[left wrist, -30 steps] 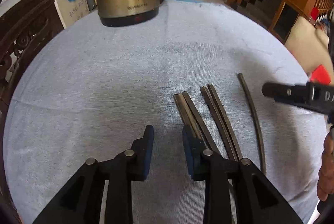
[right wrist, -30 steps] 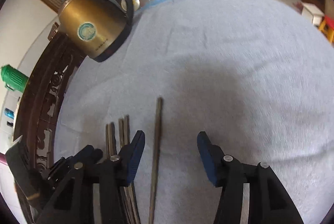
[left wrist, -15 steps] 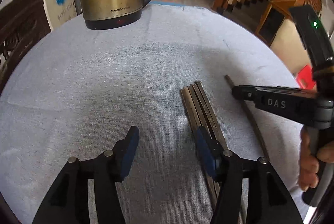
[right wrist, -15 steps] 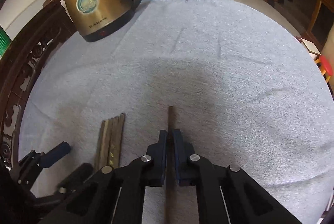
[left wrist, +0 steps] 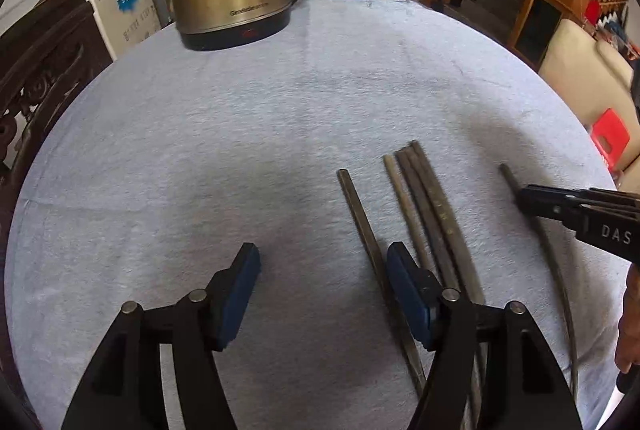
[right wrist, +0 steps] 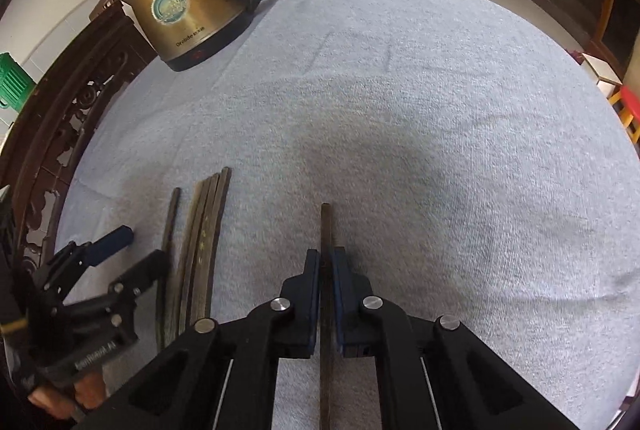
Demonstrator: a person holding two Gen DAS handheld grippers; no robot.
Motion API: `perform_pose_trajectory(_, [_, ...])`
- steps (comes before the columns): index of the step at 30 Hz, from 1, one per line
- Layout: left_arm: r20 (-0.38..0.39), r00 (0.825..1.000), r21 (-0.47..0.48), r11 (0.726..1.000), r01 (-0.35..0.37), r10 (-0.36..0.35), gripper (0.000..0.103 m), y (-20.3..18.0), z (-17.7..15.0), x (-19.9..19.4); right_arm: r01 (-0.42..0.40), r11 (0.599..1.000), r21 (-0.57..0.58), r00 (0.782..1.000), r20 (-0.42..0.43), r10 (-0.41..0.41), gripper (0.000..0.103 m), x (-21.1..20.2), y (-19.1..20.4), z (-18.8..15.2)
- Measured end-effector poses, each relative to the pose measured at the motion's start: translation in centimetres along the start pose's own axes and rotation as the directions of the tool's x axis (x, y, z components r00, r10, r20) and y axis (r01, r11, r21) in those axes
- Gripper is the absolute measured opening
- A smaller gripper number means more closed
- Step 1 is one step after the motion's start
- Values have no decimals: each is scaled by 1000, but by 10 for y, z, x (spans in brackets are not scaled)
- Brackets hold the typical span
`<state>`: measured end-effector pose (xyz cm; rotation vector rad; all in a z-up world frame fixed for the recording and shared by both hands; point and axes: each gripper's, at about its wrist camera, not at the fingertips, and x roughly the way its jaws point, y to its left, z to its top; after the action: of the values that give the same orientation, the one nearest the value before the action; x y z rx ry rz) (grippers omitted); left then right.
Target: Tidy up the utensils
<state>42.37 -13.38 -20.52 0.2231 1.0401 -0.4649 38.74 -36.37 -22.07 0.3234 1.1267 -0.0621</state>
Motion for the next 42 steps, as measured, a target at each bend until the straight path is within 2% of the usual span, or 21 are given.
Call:
perform_pose_trajectory(5, [-33,999,-23,1000,-15,15,68,1,10,6,10,1000,-8,1000,-25,-10,8,-2,2,0])
perform_pose_trajectory(7, [-43,998,-10,999,-50,50,68,-2,19,15,27,1000,-6,998,-55,-27,10,-1,5,5])
perform_pose_trajectory(9, [-54,997,-27,998,-48,47,64,-4,27,19,42,999,-23,996,-79,-44,11,4,12,14])
perform_pose_trajectory(10, [-52,997,-22,998,-53,52,60,-5,29,20,58,998,-36,994,-87,-61,11,6,15,18])
perform_pose_trajectory(12, [-50,998,-11,999,-44,43,38,-8,31,18,88,993,-73,990,-101,-95,11,8,22,22])
perform_pose_trajectory(13, [-49,998,-4,999,-42,41,31,-10,32,18,101,990,-94,988,-105,-111,11,10,25,22])
perform_pose_trajectory(14, [-48,998,6,999,-38,38,18,-11,32,17,122,984,-128,986,-102,-136,10,10,30,21])
perform_pose_trajectory(15, [-48,998,15,999,-38,38,10,-12,32,18,134,980,-145,984,-95,-148,8,10,32,20])
perform_pose_trajectory(17, [-50,998,2,999,-40,40,8,-11,30,17,143,978,-151,983,-91,-157,7,9,34,17])
perform_pose_trajectory(19, [-40,999,-21,999,-28,28,5,-7,27,14,126,985,-118,987,-86,-136,7,4,31,14])
perform_pose_trajectory(20, [-26,999,-23,999,-33,32,5,-11,21,3,87,992,-97,993,-71,-94,7,-1,28,10])
perform_pose_trajectory(23, [60,998,-50,999,-20,23,5,-4,12,-32,47,996,-74,999,-23,-49,7,-22,22,-2])
perform_pose_trajectory(25, [130,991,-61,998,-17,25,5,0,7,-60,-5,998,-58,999,48,8,7,-47,18,-11])
perform_pose_trajectory(28, [236,971,-65,998,-12,27,5,2,-5,-108,-57,997,-49,987,146,64,7,-82,15,-24])
perform_pose_trajectory(30, [311,950,-62,998,-19,37,5,2,-18,-144,-108,993,-52,968,224,117,7,-108,16,-35])
perform_pose_trajectory(32, [386,922,-62,998,-15,38,5,0,-33,-179,-162,985,-60,933,317,173,7,-139,15,-51])
perform_pose_trajectory(34, [443,896,-65,998,-5,33,5,1,-46,-203,-183,981,-67,899,393,195,7,-164,16,-69])
perform_pose_trajectory(39, [561,827,-94,995,15,40,5,-1,-84,-259,-163,984,-67,837,519,174,7,-210,23,-114])
perform_pose_trajectory(42, [601,798,-102,994,26,41,5,-3,-104,-283,-152,986,-73,793,587,165,7,-236,30,-144])
